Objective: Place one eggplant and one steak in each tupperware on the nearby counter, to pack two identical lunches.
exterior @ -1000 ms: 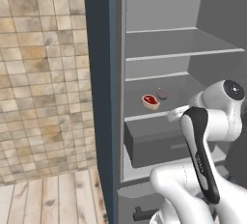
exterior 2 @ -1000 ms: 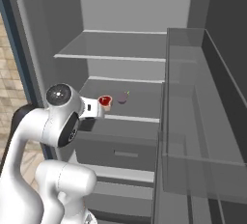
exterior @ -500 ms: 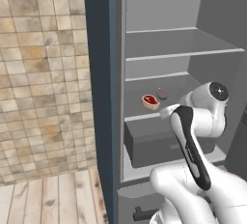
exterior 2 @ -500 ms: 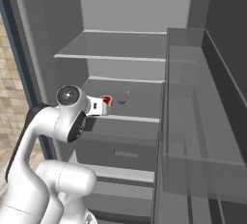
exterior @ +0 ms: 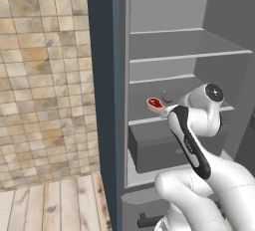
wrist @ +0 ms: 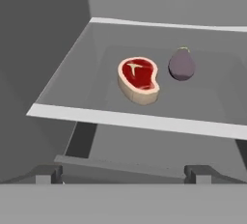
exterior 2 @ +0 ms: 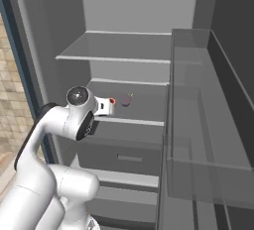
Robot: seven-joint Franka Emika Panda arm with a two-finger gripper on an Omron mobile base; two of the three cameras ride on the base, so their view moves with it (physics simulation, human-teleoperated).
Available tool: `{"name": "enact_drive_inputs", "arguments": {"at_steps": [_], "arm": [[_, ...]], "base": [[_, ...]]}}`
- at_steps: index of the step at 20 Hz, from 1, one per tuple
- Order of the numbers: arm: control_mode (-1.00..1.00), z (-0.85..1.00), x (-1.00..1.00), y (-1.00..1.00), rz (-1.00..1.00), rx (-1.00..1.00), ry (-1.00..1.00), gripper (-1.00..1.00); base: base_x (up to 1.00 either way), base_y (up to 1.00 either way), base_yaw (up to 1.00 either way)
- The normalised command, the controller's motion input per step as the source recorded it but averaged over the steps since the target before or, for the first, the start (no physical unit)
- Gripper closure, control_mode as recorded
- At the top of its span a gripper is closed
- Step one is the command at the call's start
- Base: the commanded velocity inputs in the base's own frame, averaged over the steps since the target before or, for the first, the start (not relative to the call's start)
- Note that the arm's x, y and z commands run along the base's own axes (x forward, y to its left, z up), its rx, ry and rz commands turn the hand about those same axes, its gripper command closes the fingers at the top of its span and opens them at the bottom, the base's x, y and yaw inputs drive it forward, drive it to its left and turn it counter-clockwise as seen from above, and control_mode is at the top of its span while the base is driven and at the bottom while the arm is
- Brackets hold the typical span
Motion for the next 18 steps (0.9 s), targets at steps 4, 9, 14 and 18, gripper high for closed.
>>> {"name": "enact_drive_inputs", "arguments": {"at_steps": [4,9,14,18], "arm": [[-1.00,-0.17,0.35,0.01,0.00,0.00,0.00,-1.00],[-1.00,-0.17,0.34,0.00,0.00,0.00,0.00,-1.00],[-1.00,-0.13,0.33,0.00,0.00,0.00,0.00,-1.00],[-1.00,-0.12,0.34,0.00,0.00,0.00,0.00,-1.00]], "base": [[0.00,0.00,0.00],[0.00,0.00,0.00],[0.00,0.00,0.00],[0.00,0.00,0.00]]}}
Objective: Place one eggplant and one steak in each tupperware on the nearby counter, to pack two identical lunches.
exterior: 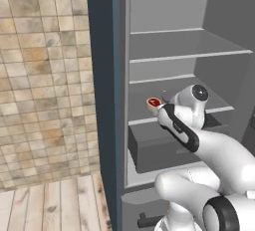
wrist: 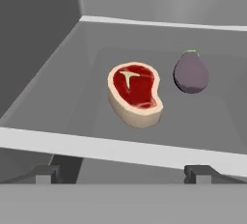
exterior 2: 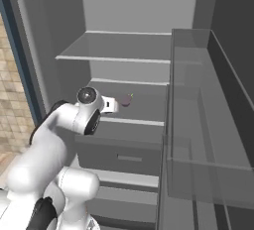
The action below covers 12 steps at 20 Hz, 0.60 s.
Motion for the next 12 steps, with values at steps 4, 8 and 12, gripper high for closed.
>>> {"name": "enact_drive_inputs", "arguments": {"at_steps": [4,8,12], "arm": [[-1.00,-0.14,0.33,0.00,0.00,0.00,0.00,-1.00],[-1.00,-0.14,0.26,0.00,0.00,0.00,0.00,-1.00],[-1.00,-0.12,0.23,0.00,0.00,0.00,0.00,-1.00]], "base": [[0.00,0.00,0.00],[0.00,0.00,0.00],[0.00,0.00,0.00]]}}
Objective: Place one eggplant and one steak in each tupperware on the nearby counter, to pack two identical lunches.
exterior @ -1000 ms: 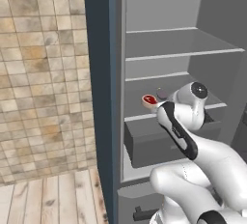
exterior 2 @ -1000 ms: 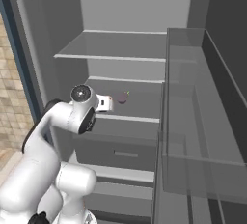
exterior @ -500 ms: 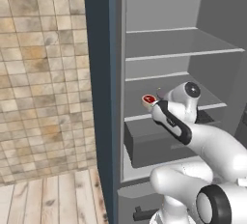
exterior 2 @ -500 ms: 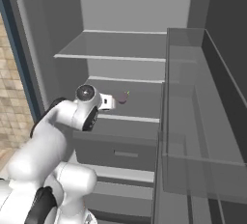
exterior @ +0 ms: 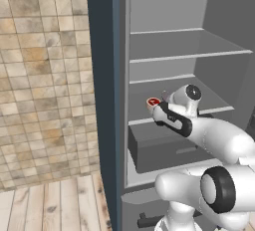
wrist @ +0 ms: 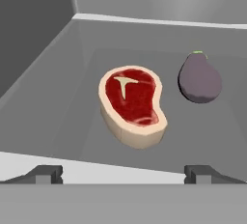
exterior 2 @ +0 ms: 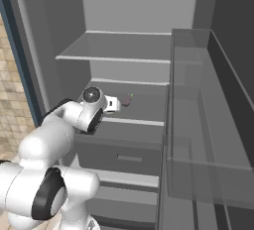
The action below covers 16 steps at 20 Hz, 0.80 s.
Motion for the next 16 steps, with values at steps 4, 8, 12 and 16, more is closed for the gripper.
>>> {"name": "enact_drive_inputs", "arguments": {"at_steps": [4,8,12,16], "arm": [[-1.00,-0.13,0.25,0.00,0.00,0.00,0.00,-1.00],[-1.00,-0.11,0.24,0.00,0.00,0.00,0.00,-1.00],[-1.00,-0.11,0.23,0.00,0.00,0.00,0.00,-1.00],[-1.00,-0.14,0.18,0.00,0.00,0.00,0.00,-1.00]], "base": [[0.00,0.00,0.00],[0.00,0.00,0.00],[0.00,0.00,0.00],[0.00,0.00,0.00]]}}
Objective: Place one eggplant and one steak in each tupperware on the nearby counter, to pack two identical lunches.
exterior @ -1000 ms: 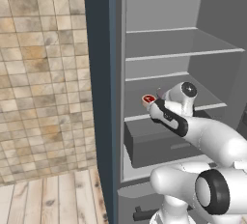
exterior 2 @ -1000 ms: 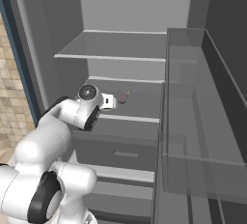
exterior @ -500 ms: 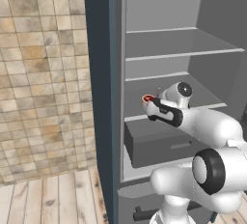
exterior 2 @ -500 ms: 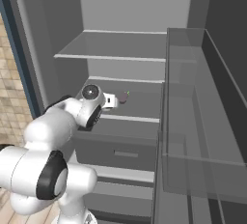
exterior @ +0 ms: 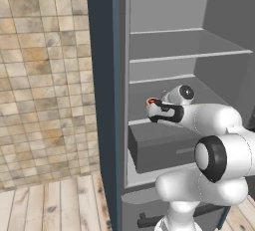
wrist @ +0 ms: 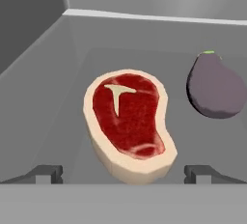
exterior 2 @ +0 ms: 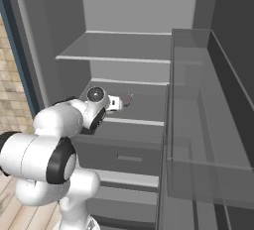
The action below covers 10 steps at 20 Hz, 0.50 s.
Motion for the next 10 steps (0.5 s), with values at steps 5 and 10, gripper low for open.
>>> {"name": "enact_drive_inputs", "arguments": {"at_steps": [5,10], "arm": [[-1.00,-0.19,0.14,-0.05,0.00,0.00,0.00,-1.00],[-1.00,-0.18,0.13,-0.09,0.00,0.01,0.00,-1.00]], "base": [[0.00,0.00,0.00],[0.00,0.00,0.00]]}}
